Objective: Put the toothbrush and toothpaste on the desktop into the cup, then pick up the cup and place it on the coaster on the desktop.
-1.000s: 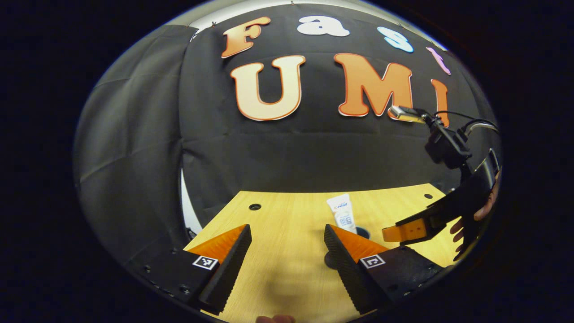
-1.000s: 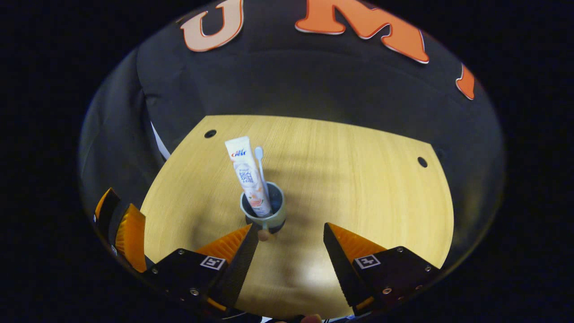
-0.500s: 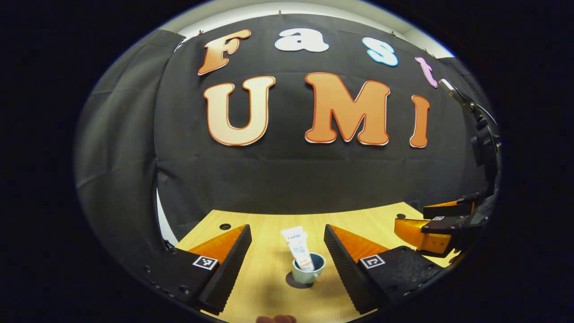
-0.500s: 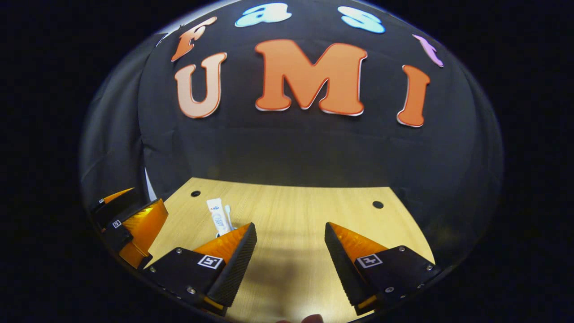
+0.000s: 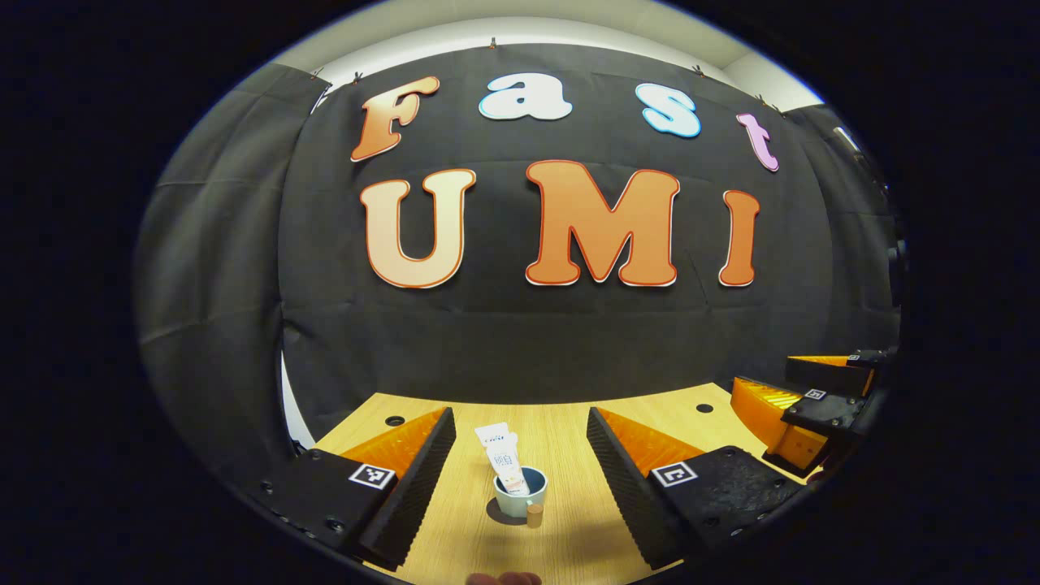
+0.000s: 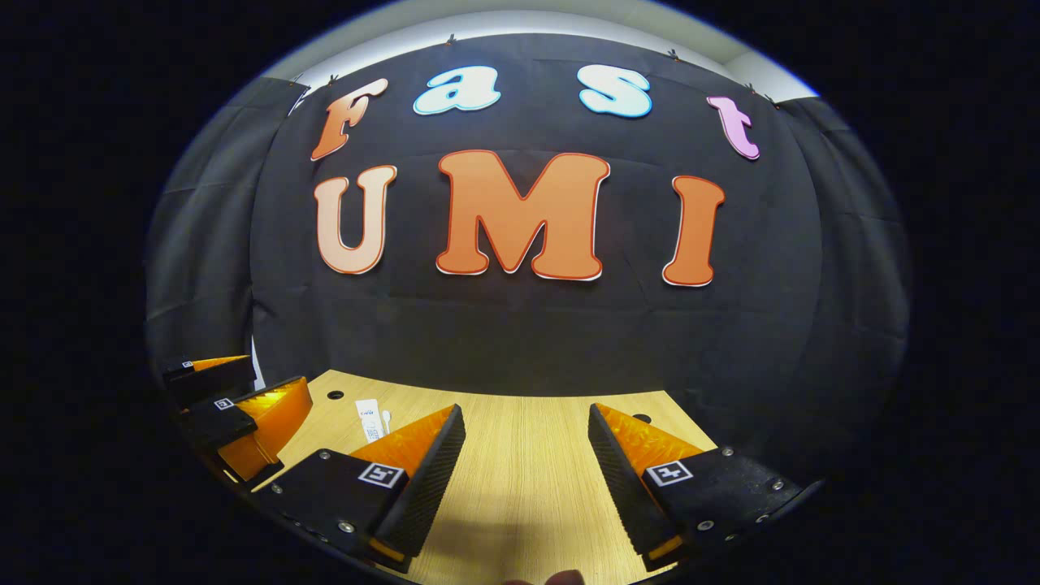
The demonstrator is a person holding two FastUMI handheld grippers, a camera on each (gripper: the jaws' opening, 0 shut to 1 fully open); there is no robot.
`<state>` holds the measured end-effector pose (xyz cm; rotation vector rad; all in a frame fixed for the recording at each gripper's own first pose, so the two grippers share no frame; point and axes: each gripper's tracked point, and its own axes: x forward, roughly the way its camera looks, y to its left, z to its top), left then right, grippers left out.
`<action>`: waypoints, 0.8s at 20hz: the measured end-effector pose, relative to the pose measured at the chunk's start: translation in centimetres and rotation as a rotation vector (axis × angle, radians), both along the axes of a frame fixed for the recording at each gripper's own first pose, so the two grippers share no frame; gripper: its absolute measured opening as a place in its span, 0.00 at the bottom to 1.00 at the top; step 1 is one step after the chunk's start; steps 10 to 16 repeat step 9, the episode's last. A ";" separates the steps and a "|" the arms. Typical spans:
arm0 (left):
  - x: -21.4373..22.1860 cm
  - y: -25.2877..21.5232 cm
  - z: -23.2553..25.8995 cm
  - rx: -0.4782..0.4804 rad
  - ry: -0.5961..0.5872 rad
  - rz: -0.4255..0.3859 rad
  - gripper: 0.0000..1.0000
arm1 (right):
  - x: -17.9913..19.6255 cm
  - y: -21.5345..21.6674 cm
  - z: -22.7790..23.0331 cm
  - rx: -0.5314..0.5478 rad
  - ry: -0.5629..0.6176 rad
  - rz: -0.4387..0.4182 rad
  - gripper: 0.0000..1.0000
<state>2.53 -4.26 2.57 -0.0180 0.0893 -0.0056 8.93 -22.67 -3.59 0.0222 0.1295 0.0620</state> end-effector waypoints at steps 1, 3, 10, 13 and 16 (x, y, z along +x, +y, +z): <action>-0.1 -0.1 0.3 0.003 -0.008 0.001 0.99 | 0.0 -0.2 0.1 0.009 -0.004 -0.003 0.93; -0.4 -0.2 0.5 0.005 -0.014 0.004 0.99 | -0.2 -0.4 0.4 0.016 -0.011 -0.007 0.93; -0.8 -0.6 0.8 -0.004 -0.020 0.001 0.98 | -0.6 -0.2 0.5 0.018 -0.017 -0.002 0.93; -0.8 -0.6 0.8 -0.004 -0.020 0.001 0.98 | -0.6 -0.2 0.5 0.018 -0.017 -0.002 0.93; -0.8 -0.6 0.8 -0.004 -0.020 0.001 0.98 | -0.6 -0.2 0.5 0.018 -0.017 -0.002 0.93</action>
